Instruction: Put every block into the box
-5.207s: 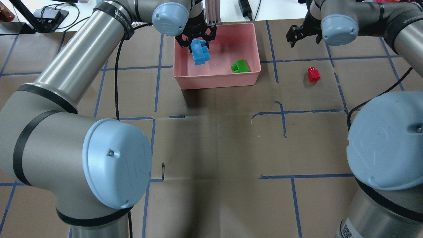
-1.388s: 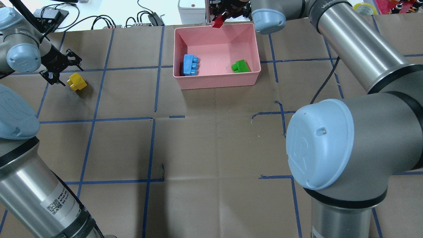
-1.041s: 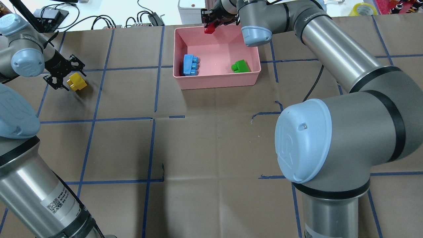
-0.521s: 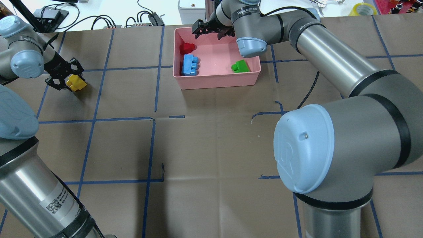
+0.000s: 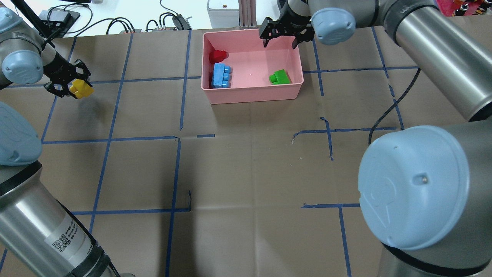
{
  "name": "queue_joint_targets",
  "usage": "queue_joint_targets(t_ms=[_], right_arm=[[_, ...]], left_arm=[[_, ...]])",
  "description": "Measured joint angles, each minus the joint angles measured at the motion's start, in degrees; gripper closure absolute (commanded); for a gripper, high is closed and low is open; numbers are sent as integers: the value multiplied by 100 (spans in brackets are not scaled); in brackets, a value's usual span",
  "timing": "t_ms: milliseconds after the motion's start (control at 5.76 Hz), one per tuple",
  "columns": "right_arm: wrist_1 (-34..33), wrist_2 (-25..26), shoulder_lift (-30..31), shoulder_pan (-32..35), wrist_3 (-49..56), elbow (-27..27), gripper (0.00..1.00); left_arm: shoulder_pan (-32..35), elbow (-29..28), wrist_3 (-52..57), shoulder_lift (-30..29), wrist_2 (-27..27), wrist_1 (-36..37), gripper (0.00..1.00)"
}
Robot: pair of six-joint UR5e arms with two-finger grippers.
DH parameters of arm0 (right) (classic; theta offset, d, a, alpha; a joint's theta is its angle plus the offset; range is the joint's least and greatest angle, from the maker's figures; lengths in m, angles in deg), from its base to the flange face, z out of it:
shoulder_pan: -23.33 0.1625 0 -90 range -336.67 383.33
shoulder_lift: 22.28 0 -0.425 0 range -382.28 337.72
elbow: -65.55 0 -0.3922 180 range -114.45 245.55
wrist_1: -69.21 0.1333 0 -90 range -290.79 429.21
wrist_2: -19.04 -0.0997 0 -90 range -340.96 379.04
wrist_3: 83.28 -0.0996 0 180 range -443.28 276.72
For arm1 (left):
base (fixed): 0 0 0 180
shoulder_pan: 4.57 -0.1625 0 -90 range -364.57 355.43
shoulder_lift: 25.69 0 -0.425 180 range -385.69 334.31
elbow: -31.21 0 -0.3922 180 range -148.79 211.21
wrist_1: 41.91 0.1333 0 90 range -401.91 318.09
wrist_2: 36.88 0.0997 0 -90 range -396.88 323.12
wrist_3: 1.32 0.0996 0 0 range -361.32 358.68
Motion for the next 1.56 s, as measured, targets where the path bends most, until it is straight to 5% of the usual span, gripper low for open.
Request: queue_joint_targets(t_ms=[521, 868, 1215, 1562], right_arm=[[1658, 939, 1286, -268, 706, -442, 0], [1791, 943, 2517, -262, 683, -1742, 0], [1735, 926, 3328, -247, 661, -2824, 0], [1773, 989, 3668, -246, 541, -3133, 0]], left_arm=[[562, -1224, 1419, 426, 33, -1704, 69], [1519, -1949, 1766, 366, -10, -2439, 68], [2487, -2240, 1434, 99, -37, -2419, 68], [3262, -2637, 753, -469, -35, -2100, 67]])
